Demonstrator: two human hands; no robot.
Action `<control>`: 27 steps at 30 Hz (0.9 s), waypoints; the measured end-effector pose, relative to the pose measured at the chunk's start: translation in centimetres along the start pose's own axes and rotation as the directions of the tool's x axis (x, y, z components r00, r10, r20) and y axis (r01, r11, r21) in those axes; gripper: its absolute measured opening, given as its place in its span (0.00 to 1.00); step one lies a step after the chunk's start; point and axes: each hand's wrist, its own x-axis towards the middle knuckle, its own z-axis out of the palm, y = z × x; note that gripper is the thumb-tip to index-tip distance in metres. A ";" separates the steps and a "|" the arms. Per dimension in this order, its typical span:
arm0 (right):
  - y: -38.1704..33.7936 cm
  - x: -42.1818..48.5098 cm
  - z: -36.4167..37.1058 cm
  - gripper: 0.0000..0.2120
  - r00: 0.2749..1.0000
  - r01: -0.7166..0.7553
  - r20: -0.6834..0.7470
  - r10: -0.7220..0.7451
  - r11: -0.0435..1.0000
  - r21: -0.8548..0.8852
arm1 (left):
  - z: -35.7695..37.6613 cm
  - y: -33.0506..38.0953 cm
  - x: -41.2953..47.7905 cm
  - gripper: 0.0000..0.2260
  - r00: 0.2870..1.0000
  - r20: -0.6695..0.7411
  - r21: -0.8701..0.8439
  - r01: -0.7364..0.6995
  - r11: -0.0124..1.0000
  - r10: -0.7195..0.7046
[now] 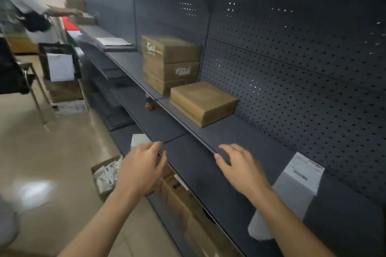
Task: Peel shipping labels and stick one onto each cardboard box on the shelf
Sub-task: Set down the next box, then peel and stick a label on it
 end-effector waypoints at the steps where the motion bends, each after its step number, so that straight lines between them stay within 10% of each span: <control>1: -1.1 1.0 0.7 0.21 1.000 0.019 0.005 -0.019 1.000 -0.001 | -0.2 -1.5 0.3 0.12 1.000 -0.017 0.002 0.011 1.000 -0.011; 15: -6.4 18.3 7.4 0.22 0.984 0.131 -0.127 -0.127 0.991 0.022 | 3.0 -12.2 14.7 0.27 0.994 -0.027 0.113 -0.102 0.988 0.106; 27: -1.1 30.0 8.1 0.24 0.963 -0.189 -0.193 0.189 0.982 0.017 | 7.6 -11.7 34.6 0.26 0.938 0.089 0.135 -0.345 0.929 0.336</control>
